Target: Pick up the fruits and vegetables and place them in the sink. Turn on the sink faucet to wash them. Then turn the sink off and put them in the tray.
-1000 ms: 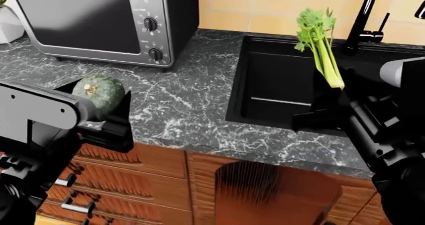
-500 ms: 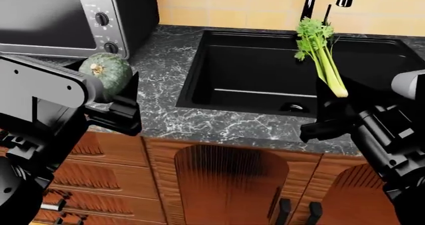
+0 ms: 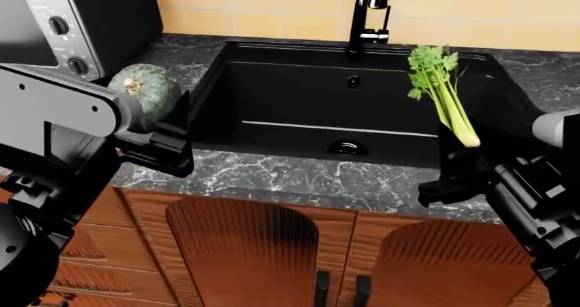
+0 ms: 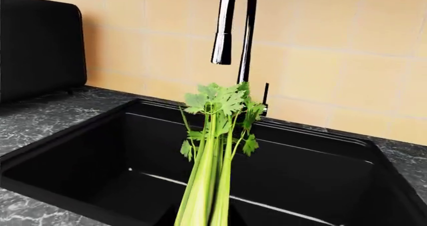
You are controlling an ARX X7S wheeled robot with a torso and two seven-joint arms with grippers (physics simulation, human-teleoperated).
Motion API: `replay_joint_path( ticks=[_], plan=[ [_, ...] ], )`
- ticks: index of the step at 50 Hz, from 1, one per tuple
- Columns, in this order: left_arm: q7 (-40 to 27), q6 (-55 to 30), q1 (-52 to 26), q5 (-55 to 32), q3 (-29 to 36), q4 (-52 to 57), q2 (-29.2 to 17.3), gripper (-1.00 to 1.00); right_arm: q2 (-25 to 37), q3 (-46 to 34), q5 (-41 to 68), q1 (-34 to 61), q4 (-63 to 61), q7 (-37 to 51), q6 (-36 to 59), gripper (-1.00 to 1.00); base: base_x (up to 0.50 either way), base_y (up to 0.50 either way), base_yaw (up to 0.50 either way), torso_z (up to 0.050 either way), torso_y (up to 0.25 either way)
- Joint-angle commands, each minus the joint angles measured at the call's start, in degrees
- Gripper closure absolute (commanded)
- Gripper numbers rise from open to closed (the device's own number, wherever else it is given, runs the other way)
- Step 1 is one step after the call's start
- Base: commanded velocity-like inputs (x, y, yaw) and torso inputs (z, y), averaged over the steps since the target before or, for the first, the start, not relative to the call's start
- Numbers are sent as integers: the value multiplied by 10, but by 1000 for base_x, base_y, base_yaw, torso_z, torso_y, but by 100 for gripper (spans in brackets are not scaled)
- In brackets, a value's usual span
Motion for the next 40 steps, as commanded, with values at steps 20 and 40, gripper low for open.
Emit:
replay_joint_path(
  ticks=[20,40],
  plan=[
    [-54,-61,-152,-99,5,-51,-12,100,44,17,143,131,8,104,56,100,399,-226,0,0,1],
    [-76,-94,-211,-137,32,-55,-10,100,69,5,201,173,28,155,65,100,462,81,-66,0,2]
  ],
)
